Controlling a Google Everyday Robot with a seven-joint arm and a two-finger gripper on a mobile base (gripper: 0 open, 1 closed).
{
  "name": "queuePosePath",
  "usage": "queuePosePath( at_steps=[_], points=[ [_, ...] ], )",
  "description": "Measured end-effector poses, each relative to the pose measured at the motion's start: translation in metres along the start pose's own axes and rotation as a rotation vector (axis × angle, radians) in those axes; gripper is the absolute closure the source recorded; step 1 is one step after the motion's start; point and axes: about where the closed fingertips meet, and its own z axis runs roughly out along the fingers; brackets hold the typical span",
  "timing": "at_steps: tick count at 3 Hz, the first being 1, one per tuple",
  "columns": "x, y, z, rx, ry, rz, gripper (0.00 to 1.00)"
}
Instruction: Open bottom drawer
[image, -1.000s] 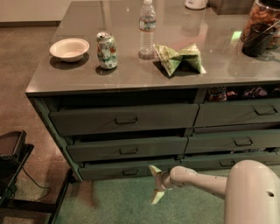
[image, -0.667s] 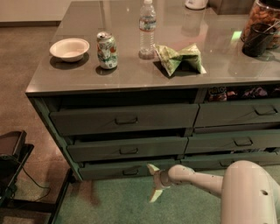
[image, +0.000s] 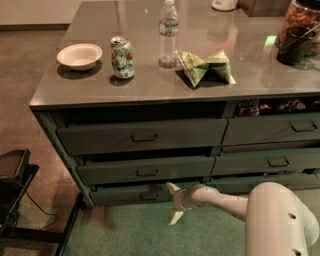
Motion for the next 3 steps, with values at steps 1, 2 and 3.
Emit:
queuePosePath(
  at_steps=[1,2,3],
  points=[
    [0.002,-0.011,0.008,0.008,0.011,-0.003,0.00],
    [0.007,-0.020,0.019,0.002,0.030,0.000,0.00],
    [0.012,-0.027,0.030,-0.012,0.053,0.001,0.00]
  ],
)
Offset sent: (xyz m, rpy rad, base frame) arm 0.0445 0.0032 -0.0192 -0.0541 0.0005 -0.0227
